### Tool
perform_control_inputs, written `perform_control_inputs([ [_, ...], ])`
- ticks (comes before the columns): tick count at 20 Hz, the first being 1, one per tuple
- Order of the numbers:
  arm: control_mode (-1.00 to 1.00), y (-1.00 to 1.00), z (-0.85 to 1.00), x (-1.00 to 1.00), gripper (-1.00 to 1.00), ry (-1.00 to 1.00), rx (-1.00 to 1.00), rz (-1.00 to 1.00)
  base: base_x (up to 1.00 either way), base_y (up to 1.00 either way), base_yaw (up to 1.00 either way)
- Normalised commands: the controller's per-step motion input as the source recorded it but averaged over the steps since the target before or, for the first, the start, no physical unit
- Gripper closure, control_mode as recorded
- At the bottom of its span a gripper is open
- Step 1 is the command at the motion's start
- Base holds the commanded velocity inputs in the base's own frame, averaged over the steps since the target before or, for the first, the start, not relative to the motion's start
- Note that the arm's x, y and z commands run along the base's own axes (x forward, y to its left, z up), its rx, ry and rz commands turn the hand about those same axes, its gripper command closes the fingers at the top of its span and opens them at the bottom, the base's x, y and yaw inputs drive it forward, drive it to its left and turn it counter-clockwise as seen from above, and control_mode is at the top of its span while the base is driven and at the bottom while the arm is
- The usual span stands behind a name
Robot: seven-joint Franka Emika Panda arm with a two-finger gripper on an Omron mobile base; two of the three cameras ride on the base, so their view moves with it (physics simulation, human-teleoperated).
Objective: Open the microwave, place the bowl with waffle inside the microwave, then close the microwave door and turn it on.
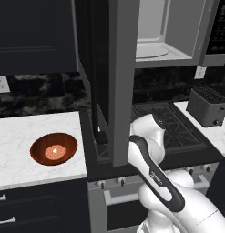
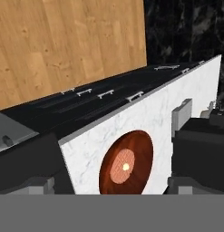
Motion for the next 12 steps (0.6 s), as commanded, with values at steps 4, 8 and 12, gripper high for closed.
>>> perform_control_inputs([
  [4,-1.0,0.19,-0.17,0.11,-1.0,0.0,0.0,0.0,0.0,0.0,0.0],
  [8,-1.0,0.2,-0.17,0.15,-1.0,0.0,0.0,0.0,0.0,0.0,0.0],
  [12,-1.0,0.23,-0.16,0.15,-1.0,0.0,0.0,0.0,0.0,0.0,0.0],
])
